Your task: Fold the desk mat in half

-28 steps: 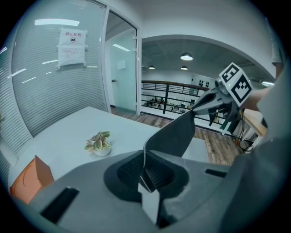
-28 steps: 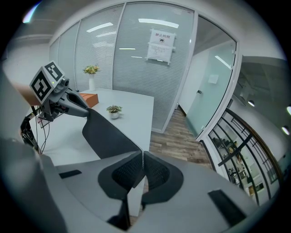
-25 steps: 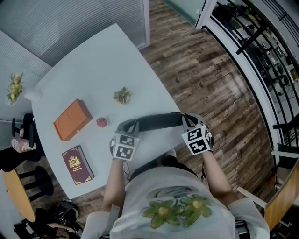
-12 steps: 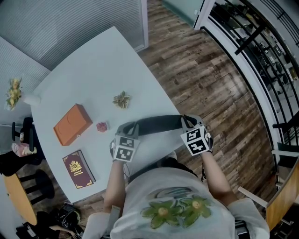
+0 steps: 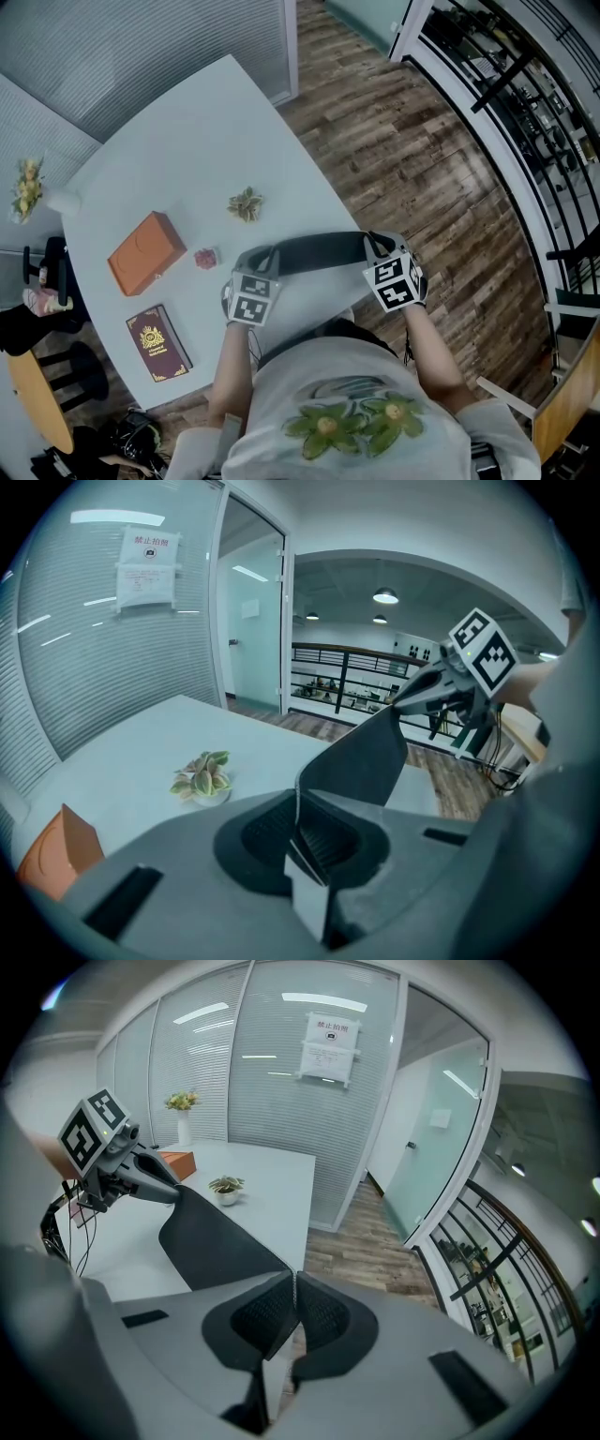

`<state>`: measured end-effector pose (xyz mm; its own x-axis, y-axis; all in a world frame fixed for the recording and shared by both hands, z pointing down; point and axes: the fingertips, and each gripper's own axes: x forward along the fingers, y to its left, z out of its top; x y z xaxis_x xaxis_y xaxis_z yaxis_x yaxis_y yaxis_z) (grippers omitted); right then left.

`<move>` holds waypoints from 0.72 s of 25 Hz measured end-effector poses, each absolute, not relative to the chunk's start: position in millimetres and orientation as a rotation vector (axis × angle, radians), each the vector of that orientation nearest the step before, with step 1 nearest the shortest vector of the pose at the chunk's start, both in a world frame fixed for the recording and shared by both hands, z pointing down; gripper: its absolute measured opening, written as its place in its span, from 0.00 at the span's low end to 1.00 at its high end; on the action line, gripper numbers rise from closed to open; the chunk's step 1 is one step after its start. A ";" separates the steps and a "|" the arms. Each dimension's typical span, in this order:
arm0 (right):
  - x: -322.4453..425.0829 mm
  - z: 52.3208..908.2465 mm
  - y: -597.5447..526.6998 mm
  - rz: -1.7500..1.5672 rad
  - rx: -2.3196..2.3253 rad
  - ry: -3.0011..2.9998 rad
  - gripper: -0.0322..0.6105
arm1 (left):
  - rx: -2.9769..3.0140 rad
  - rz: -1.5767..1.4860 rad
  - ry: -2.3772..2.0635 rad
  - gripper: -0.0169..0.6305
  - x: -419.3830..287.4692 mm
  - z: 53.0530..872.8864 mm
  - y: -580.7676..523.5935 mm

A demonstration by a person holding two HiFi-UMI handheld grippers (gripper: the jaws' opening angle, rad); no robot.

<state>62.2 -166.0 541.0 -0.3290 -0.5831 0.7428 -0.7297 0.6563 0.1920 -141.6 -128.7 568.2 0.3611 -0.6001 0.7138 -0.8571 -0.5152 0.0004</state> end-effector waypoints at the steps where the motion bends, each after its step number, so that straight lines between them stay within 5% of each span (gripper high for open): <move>1: 62.0 541.5 -166.8 0.223 1.017 -2.035 0.10 | 2.254 0.946 -1.273 0.06 -142.0 568.8 -129.2; 18: 60.3 555.6 -177.6 0.243 1.013 -2.007 0.10 | 2.236 0.942 -1.248 0.06 -144.3 583.2 -139.4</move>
<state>60.3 -177.6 555.6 -0.3084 -0.5677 0.7632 -0.7337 0.6527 0.1890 -144.3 -139.4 583.2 0.3712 -0.5794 0.7256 -0.8566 -0.5153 0.0267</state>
